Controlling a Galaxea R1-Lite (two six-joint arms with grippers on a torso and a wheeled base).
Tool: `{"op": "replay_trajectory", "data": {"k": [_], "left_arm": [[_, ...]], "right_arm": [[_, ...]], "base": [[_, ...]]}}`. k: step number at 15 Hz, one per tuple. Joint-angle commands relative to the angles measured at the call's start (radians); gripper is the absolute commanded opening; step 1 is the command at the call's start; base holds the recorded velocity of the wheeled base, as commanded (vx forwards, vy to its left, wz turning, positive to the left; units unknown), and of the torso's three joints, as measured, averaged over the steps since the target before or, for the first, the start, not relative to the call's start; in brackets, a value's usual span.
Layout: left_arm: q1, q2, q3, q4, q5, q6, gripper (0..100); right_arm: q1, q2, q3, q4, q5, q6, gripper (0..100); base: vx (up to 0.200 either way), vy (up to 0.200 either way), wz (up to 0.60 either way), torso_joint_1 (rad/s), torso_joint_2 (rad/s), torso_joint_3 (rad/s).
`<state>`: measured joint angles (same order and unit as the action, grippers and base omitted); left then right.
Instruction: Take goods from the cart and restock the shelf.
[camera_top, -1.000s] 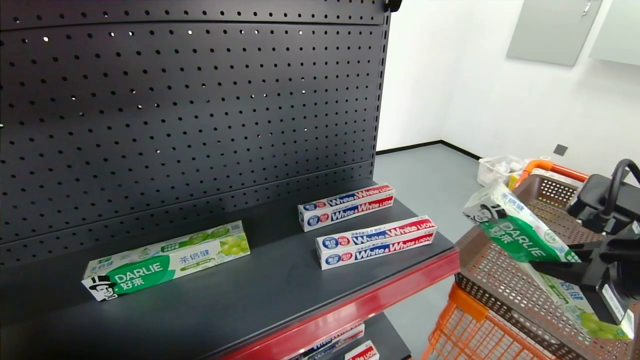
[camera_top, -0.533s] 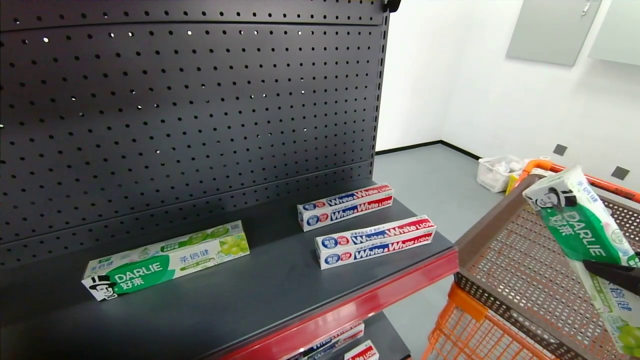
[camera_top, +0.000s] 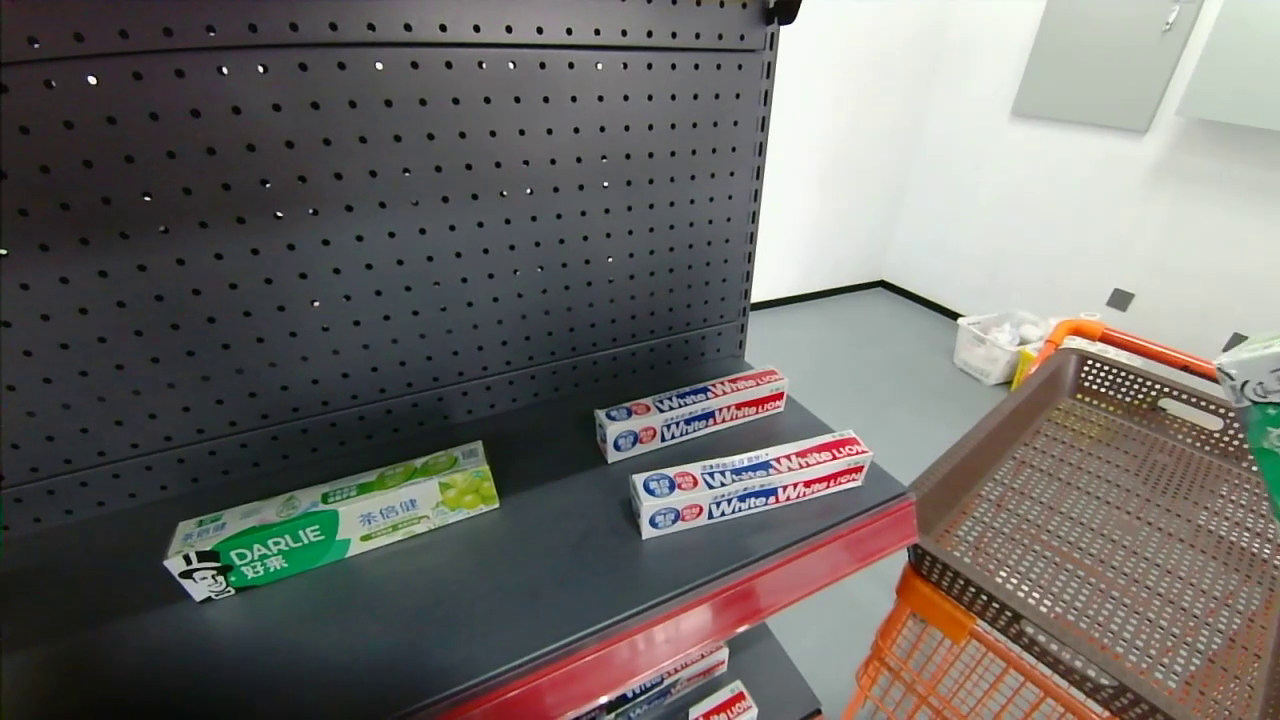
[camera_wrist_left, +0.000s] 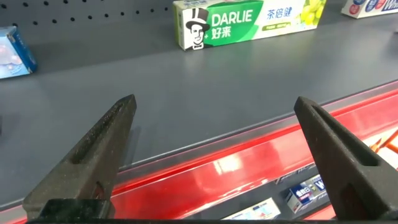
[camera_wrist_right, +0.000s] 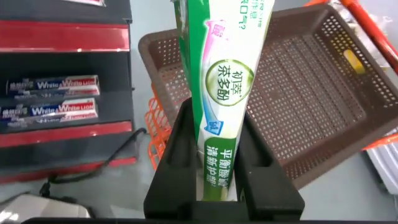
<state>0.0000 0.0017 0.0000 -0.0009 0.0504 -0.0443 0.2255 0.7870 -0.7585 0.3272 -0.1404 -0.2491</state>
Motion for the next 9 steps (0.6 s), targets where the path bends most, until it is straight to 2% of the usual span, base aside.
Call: {"op": "replay_trajectory", "data": {"k": [1,3,9], "left_arm": [[0.0,0.0,0.0,-0.001,0.0,0.0,100],[0.0,0.001,0.0,-0.001,0.0,0.0,100],[0.0,0.001,0.0,-0.001,0.0,0.0,100]], "right_arm": [[-0.003,-0.051,0.021,0.0,-0.013,0.013,0],[-0.002,-0.065,0.039,0.003,-0.074,0.027,0],[0.009,-0.063,0.056,0.0,-0.077,0.027,0]], "base": [[0.0,0.0,0.0,0.0,0.0,0.0],[0.0,0.0,0.0,0.0,0.0,0.0],[0.0,0.0,0.6,0.006,0.0,0.005]]}}
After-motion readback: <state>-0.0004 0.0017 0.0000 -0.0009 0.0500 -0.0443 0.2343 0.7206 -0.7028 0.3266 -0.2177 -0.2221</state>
